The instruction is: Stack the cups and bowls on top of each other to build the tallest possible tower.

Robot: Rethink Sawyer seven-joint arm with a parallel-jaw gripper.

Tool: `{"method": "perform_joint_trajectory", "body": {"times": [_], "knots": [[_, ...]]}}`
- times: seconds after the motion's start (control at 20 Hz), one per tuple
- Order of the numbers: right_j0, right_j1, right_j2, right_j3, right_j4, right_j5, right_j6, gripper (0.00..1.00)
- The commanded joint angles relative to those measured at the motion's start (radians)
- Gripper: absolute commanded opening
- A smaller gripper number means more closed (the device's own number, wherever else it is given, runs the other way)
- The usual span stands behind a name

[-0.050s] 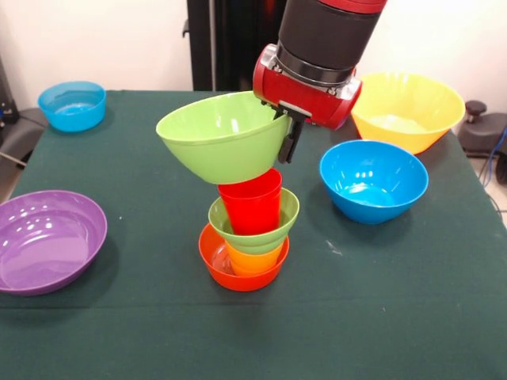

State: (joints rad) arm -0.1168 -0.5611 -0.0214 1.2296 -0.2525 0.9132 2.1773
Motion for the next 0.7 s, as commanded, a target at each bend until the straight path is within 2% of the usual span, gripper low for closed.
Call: {"method": "perform_joint_trajectory", "body": {"times": [0.05,0.55,0.7], "knots": [[0.013,0.037,0.063,0.042,-0.006,-0.009,0.002,0.00],[0.019,0.035,0.065,0.047,0.004,-0.045,0.025,0.00],[0.029,0.042,0.058,0.019,-0.005,-0.011,0.018,0.00]]}}
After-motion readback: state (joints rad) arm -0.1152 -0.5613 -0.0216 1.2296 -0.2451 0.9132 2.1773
